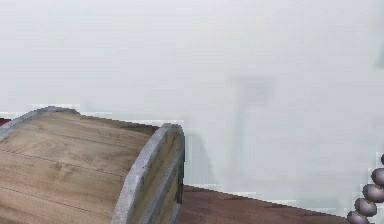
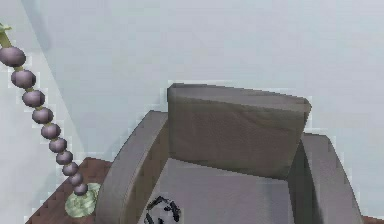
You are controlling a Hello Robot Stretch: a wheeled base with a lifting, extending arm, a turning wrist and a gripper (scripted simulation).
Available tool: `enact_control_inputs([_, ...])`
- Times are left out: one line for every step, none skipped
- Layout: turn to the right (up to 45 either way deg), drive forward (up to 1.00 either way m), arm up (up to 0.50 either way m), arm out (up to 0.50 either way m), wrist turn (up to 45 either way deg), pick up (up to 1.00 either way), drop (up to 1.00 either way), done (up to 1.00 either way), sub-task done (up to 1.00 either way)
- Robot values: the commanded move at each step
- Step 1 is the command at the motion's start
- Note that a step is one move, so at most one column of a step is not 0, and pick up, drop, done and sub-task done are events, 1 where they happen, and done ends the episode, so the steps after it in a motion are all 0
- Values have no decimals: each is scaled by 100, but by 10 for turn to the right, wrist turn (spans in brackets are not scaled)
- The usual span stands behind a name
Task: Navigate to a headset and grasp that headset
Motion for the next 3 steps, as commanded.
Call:
enact_control_inputs([0,0,0,0,0,100,0,0,0])
enact_control_inputs([0,0,10,0,0,0,0,0,0])
enact_control_inputs([0,0,0,0,0,0,0,100,0])
